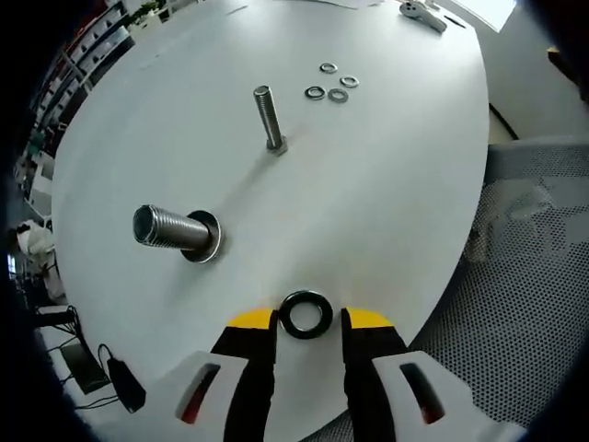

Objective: Place the washer onto the threaded stud by aligning its center hole with the stud, sliding it down to the base, and recovering from edge contact or off-axis alignment until the washer reaches the visible bottom stop.

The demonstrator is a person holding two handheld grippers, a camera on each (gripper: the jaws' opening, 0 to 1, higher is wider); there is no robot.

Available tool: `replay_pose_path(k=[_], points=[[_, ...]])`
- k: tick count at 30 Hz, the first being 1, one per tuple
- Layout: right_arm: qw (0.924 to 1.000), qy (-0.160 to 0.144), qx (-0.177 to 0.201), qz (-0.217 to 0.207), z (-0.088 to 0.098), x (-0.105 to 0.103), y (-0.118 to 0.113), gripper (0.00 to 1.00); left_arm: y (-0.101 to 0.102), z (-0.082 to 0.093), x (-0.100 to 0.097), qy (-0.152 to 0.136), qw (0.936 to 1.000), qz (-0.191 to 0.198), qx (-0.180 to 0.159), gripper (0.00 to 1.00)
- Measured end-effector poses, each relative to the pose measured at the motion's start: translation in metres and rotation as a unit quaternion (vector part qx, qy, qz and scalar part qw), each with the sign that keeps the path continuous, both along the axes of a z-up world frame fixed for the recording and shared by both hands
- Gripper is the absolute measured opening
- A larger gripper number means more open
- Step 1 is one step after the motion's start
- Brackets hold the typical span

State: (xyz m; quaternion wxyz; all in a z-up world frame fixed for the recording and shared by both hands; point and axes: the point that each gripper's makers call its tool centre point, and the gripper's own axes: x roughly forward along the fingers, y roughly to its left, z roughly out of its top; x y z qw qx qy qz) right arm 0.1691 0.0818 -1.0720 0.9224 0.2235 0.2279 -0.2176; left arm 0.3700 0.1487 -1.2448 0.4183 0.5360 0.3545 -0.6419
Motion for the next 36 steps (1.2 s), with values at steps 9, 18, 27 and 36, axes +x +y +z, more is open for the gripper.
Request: replay_pose_path(k=[9,18,27,36], points=[[1.0000,0.001,0.000,0.001,0.0000,0.0001,0.0003,0.28,-0.0003,0.0035,-0.0027,-0.003,1.0000,0.001,-0.002,0.21],[1.0000,0.001,0.000,0.000,-0.0020,-0.0004,-0.0007,0.28,0.0030,0.0041,-0.0016,-0.002,0.9999,0.010,-0.004,0.20],[1.0000,0.002,-0.001,-0.001,-0.0025,-0.0004,-0.0015,0.28,0.0003,0.0034,-0.0005,0.010,0.9996,0.011,-0.023,0.20],[1.0000,0.005,0.000,-0.001,-0.0041,-0.0008,-0.0028,0.28,0.0010,0.0021,0.0020,0.009,0.9993,0.020,-0.031,0.19]])
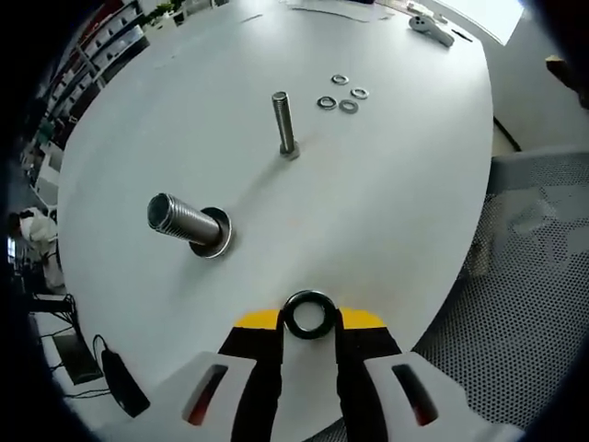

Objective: Place the washer onto the threaded stud by aligning its center hole with the stud, sliding it down to the base, and recovering from edge contact or off-axis alignment until the washer reaches the visible bottom stop.

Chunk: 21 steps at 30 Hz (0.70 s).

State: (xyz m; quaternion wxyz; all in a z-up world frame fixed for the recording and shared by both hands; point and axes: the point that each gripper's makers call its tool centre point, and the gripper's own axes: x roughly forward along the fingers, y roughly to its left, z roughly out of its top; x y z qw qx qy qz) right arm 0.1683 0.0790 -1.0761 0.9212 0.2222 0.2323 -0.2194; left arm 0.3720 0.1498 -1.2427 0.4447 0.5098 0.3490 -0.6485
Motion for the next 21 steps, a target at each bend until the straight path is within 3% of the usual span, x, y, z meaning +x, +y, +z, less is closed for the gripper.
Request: replay_pose_path(k=[8,21], points=[[1.0000,0.002,0.000,-0.001,0.001,-0.001,0.000,0.28,0.005,0.007,0.000,-0.003,0.9999,-0.012,-0.004,0.19],[1.0000,0.002,0.001,-0.002,0.000,-0.001,0.001,0.28,-0.011,0.027,0.012,0.000,0.9997,-0.018,-0.017,0.19]])
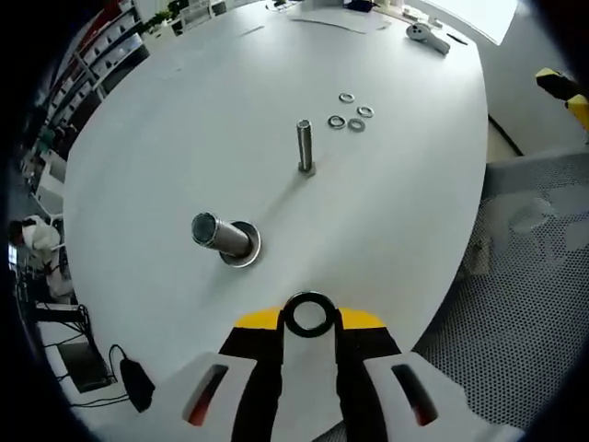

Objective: Place the washer onto the threaded stud by aligning its center hole with the stud, sliding it down to the base, and recovering from edge contact or off-axis alignment until the washer reaches the visible bottom stop.

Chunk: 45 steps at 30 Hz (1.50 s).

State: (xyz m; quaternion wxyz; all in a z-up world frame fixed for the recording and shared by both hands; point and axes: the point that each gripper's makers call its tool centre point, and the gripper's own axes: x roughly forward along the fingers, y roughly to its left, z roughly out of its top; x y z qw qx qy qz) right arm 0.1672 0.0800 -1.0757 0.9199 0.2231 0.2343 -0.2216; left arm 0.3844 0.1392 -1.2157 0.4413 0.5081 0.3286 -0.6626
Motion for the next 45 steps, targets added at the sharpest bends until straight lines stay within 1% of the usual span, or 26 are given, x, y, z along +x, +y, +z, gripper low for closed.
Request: replay_pose_path(k=[4,6,8,9,15,19,25,29,35,37,39,45], points=[[1.0000,0.000,0.001,0.001,0.001,0.000,0.000,0.28,-0.003,0.007,0.006,-0.008,0.9998,-0.018,0.000,0.19],[1.0000,0.000,0.002,0.001,0.001,0.000,0.001,0.28,-0.006,0.010,0.010,-0.010,0.9998,-0.020,-0.002,0.19],[1.0000,0.001,0.002,0.002,-0.003,0.001,0.000,0.28,-0.012,0.013,0.016,-0.011,0.9998,-0.018,-0.006,0.19],[1.0000,0.000,0.003,0.002,-0.001,0.001,0.000,0.28,-0.014,0.015,0.017,-0.011,0.9998,-0.018,-0.008,0.19],[1.0000,0.000,0.004,0.002,-0.003,0.001,0.000,0.28,-0.022,0.037,0.013,-0.015,0.9993,-0.028,-0.022,0.19],[1.0000,0.002,0.005,0.005,-0.003,0.001,0.001,0.28,-0.031,0.038,0.018,-0.016,0.9989,-0.031,-0.030,0.19],[0.9999,0.006,0.006,0.011,-0.004,0.002,0.003,0.28,-0.044,0.056,0.019,-0.013,0.9984,-0.036,-0.043,0.19],[0.9998,0.009,0.007,0.016,-0.005,0.003,0.004,0.28,-0.048,0.071,0.018,-0.014,0.9979,-0.038,-0.051,0.19],[0.9997,0.012,0.008,0.020,-0.007,0.004,0.006,0.28,-0.062,0.076,0.026,-0.014,0.9974,-0.036,-0.060,0.19],[0.9997,0.013,0.008,0.021,-0.006,0.004,0.007,0.28,-0.064,0.081,0.026,-0.015,0.9973,-0.035,-0.063,0.19],[0.9997,0.013,0.009,0.021,-0.005,0.003,0.007,0.28,-0.069,0.079,0.029,-0.016,0.9972,-0.035,-0.065,0.19],[0.9997,0.013,0.008,0.017,-0.006,0.003,0.006,0.28,-0.076,0.082,0.034,-0.027,0.9962,-0.048,-0.067,0.19]])
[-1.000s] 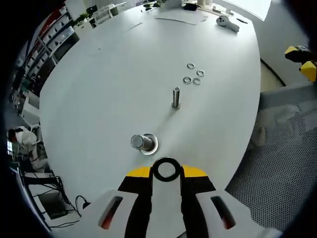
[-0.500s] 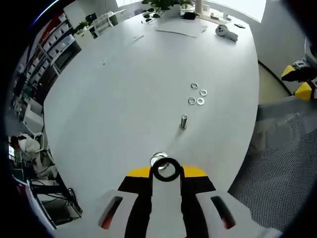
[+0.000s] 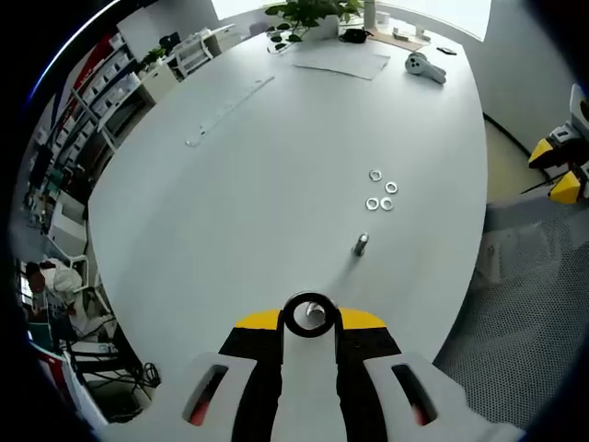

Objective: Place the washer onto the threaded stud by aligning its center hole with the stud, sliding it down to the base, and recovering from edge contact or off-axis alignment until the washer reaches the visible bottom stop.

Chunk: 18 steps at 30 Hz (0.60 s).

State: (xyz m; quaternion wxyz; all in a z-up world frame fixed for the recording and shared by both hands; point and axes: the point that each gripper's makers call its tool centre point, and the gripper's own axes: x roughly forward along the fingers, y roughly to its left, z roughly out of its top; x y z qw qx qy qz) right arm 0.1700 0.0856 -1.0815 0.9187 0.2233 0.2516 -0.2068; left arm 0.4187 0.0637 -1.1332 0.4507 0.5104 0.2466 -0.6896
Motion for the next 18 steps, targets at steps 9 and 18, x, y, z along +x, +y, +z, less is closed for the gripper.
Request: replay_pose_path(k=[9,18], points=[[0.9999,0.011,-0.002,-0.006,-0.005,-0.002,-0.002,0.28,-0.005,-0.003,0.009,-0.004,1.0000,-0.001,0.009,0.19],[0.9999,0.008,0.008,-0.012,-0.003,-0.005,-0.002,0.28,-0.005,-0.013,0.009,-0.006,0.9993,-0.009,0.036,0.19]])
